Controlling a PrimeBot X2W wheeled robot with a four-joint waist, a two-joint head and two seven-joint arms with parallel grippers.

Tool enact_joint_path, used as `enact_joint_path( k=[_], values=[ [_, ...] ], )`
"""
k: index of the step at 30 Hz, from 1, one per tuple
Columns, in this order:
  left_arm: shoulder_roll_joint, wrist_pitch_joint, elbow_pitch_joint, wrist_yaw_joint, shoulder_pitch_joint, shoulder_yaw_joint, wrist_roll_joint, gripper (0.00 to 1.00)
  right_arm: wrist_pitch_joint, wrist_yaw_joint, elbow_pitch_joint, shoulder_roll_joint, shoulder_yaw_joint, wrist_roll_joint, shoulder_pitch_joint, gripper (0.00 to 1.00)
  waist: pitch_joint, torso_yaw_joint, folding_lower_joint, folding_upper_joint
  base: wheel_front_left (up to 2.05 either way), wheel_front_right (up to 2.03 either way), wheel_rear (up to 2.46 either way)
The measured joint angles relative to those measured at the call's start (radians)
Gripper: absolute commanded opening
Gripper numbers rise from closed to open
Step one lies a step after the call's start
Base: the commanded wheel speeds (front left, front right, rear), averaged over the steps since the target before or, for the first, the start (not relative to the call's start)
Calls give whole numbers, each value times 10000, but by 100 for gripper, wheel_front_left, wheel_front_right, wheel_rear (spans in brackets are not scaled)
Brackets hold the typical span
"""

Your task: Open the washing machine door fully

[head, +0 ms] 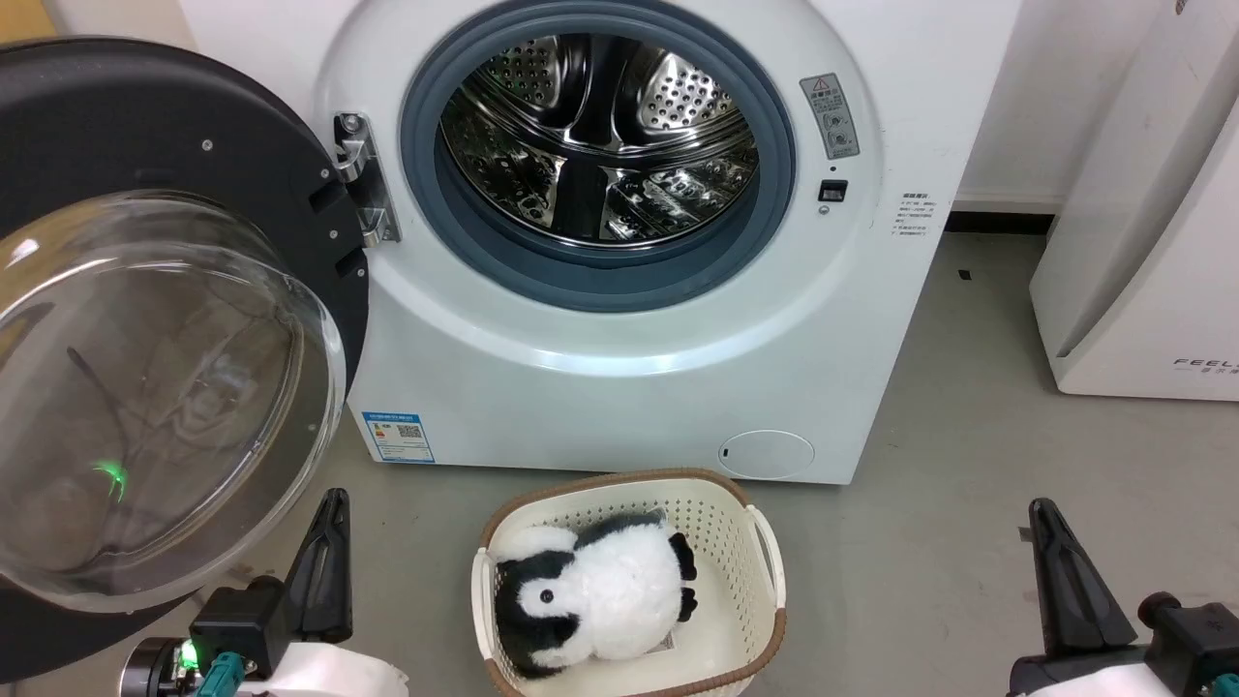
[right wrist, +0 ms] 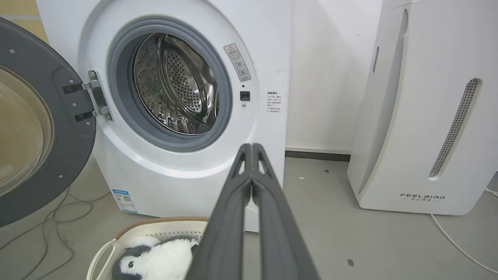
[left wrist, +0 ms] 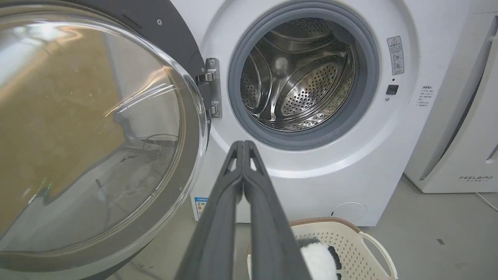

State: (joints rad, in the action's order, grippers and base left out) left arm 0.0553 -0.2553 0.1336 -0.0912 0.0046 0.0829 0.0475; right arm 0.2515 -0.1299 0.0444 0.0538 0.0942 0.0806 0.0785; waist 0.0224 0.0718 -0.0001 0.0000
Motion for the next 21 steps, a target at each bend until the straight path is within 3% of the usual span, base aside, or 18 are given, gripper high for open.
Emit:
enact_joint_path(
  k=[21],
  values=[
    [-12,439,-222,105,0,-121,-29,0,-433,0,-23,0,-150,-100,-45,0,-40,-128,1,0,0,0,0]
  ],
)
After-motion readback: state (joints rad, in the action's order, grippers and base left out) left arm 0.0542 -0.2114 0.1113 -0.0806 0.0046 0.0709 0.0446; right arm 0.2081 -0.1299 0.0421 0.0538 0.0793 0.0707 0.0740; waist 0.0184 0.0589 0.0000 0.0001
